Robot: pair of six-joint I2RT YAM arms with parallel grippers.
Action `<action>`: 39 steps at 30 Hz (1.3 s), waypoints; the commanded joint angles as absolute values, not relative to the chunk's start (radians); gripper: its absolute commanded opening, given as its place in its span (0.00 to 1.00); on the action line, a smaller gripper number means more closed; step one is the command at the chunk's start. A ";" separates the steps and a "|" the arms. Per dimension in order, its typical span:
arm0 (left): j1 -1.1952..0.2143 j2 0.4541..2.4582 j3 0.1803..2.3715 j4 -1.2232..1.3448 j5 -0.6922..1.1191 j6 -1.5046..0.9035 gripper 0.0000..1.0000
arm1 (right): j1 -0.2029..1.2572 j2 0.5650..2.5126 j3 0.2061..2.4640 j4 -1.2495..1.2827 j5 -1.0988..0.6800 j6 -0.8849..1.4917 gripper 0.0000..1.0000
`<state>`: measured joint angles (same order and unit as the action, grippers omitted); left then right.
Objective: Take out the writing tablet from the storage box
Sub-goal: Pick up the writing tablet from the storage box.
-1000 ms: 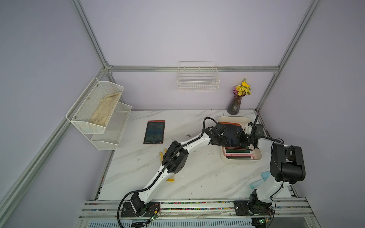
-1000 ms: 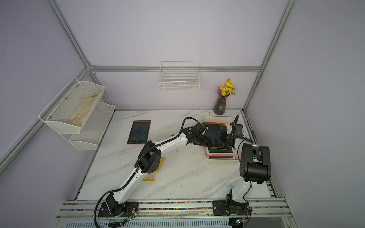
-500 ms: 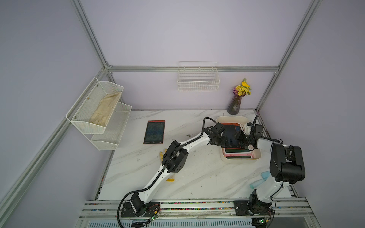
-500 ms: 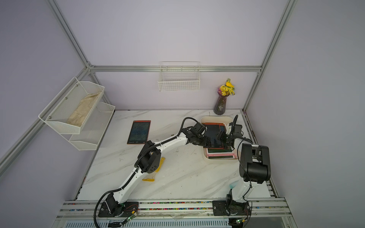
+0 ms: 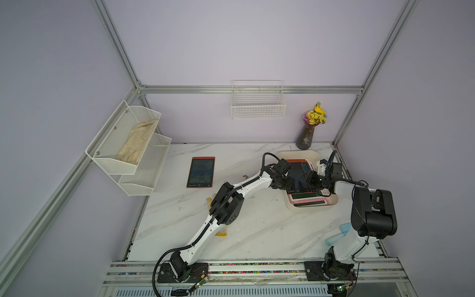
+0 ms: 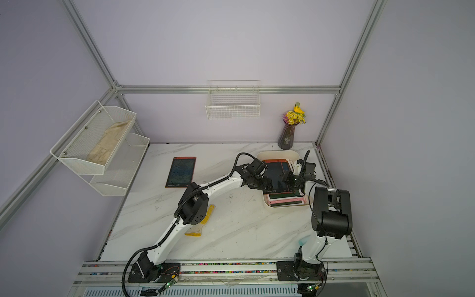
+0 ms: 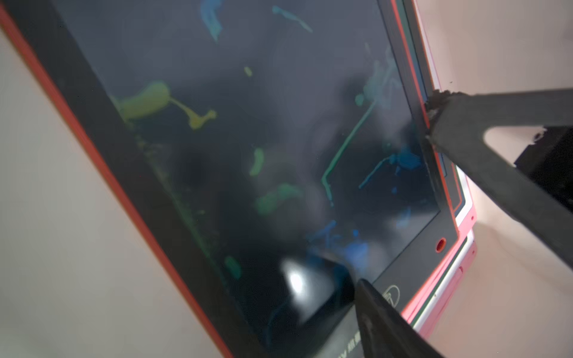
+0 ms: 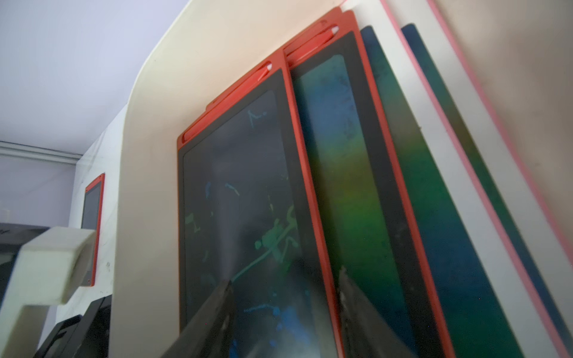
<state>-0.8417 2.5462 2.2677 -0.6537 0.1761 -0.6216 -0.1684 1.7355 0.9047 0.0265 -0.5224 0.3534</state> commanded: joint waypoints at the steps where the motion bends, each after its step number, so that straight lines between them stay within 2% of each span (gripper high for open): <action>1: -0.867 2.452 2.238 -0.477 0.235 -0.610 0.76 | -0.121 1.713 0.873 0.019 -0.805 0.392 0.54; 4: -0.860 2.451 2.240 -0.477 0.245 -0.611 0.76 | -0.120 1.694 0.872 0.022 -0.821 0.402 0.47; 17: -0.832 2.374 2.156 -0.419 0.265 -0.617 0.76 | -0.120 1.663 0.867 0.034 -0.873 0.426 0.40; 24: -0.808 2.348 2.114 -0.407 0.272 -0.627 0.75 | -0.120 1.666 0.879 0.009 -0.828 0.413 0.36; 39: -0.807 2.374 2.128 -0.371 0.327 -0.656 0.74 | -0.138 1.695 0.970 -0.039 -0.670 0.425 0.12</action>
<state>-0.7929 2.4176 2.1448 -0.4763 0.2478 -0.6434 -0.1314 1.6806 0.9340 -0.0208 -0.7074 0.4324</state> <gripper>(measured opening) 0.744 0.130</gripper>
